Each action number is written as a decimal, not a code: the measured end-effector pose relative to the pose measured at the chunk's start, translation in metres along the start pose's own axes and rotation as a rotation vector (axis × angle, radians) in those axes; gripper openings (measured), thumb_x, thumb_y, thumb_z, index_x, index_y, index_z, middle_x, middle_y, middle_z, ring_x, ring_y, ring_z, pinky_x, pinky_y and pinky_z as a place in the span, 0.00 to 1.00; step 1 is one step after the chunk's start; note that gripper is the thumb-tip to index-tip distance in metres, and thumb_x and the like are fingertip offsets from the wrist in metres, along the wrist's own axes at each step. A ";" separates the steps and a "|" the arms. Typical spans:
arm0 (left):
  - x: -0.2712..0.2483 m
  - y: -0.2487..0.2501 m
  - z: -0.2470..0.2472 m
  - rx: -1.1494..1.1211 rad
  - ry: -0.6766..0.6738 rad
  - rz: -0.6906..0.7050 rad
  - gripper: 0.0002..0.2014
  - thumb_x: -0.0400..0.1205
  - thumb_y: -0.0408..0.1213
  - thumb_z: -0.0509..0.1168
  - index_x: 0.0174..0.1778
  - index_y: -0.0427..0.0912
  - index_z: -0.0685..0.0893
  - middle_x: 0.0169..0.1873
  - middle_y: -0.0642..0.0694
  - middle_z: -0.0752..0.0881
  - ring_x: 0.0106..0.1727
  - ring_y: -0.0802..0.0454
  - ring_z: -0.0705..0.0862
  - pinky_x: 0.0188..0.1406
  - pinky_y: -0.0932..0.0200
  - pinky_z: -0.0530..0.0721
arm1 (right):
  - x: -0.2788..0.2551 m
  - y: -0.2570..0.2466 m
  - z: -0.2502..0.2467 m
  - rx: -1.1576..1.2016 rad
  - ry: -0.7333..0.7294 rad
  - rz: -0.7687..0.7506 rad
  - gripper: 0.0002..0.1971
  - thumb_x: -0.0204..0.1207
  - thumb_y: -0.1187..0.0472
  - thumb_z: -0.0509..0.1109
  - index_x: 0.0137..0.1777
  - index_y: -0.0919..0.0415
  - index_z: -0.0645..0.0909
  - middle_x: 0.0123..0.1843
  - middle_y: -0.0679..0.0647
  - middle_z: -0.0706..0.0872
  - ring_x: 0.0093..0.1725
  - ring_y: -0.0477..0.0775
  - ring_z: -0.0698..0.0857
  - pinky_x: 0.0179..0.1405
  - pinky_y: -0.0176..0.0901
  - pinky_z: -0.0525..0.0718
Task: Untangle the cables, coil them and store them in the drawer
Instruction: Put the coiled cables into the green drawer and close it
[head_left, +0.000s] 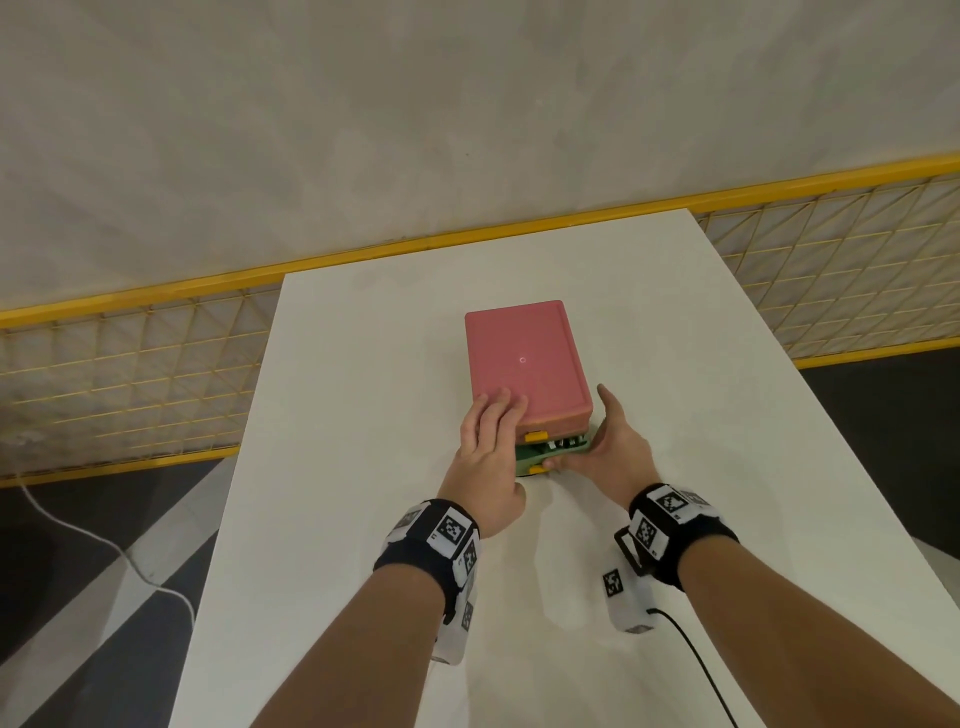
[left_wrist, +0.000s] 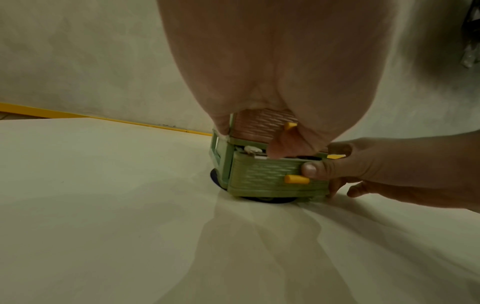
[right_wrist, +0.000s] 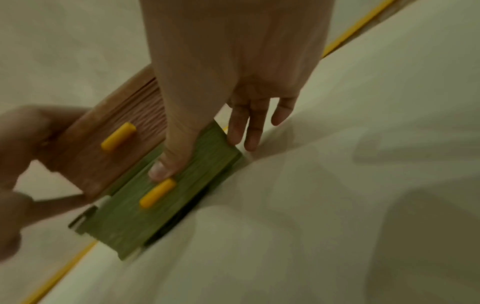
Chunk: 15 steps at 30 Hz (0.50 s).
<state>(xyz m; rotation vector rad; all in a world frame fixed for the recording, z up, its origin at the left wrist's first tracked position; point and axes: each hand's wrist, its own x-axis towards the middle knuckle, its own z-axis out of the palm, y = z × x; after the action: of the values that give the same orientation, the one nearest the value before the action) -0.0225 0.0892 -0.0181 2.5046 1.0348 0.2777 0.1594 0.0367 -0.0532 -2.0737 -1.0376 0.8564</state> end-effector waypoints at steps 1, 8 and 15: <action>0.000 0.000 0.000 0.002 0.005 0.004 0.46 0.70 0.26 0.61 0.85 0.41 0.49 0.84 0.43 0.52 0.84 0.44 0.43 0.81 0.60 0.46 | -0.001 0.002 0.002 0.038 -0.006 0.002 0.64 0.50 0.43 0.86 0.83 0.49 0.50 0.46 0.46 0.81 0.52 0.54 0.84 0.61 0.52 0.81; -0.004 -0.019 -0.012 -0.113 0.017 0.042 0.47 0.71 0.26 0.68 0.84 0.53 0.54 0.83 0.50 0.50 0.84 0.52 0.45 0.75 0.62 0.64 | -0.014 0.008 0.003 0.077 -0.002 -0.161 0.44 0.56 0.46 0.84 0.72 0.39 0.68 0.35 0.34 0.82 0.39 0.40 0.83 0.44 0.31 0.79; 0.005 -0.033 -0.018 -0.038 0.024 0.068 0.46 0.69 0.44 0.80 0.82 0.55 0.63 0.81 0.47 0.61 0.84 0.50 0.49 0.76 0.56 0.62 | -0.015 -0.001 -0.008 -0.206 -0.070 -0.207 0.47 0.61 0.40 0.80 0.77 0.43 0.59 0.51 0.34 0.84 0.61 0.45 0.84 0.61 0.45 0.65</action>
<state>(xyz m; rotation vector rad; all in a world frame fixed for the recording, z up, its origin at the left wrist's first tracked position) -0.0456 0.1193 -0.0167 2.5115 0.9459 0.3452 0.1586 0.0226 -0.0439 -2.0681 -1.4021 0.7481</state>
